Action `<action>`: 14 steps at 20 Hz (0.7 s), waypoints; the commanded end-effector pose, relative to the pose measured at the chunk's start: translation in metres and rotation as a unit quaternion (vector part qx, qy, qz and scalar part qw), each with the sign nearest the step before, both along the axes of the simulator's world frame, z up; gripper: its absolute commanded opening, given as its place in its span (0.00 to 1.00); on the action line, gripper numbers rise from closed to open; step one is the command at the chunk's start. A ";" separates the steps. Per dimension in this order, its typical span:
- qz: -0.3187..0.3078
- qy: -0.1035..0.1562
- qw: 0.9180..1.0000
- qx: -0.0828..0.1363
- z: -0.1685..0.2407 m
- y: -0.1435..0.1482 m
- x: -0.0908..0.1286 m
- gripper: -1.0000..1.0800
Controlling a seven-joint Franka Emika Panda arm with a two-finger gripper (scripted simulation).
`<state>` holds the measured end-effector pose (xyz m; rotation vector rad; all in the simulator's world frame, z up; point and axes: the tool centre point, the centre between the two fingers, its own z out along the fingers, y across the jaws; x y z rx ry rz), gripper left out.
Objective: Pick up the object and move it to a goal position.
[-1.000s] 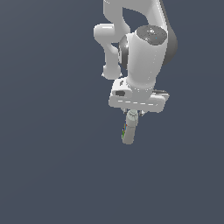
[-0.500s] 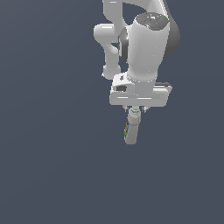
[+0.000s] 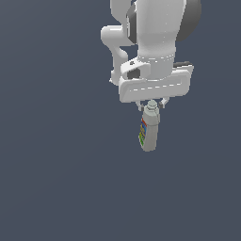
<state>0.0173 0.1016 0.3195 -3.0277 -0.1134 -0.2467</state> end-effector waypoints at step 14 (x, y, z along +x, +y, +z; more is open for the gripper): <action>0.130 -0.106 0.984 0.052 0.113 0.005 -0.010 0.00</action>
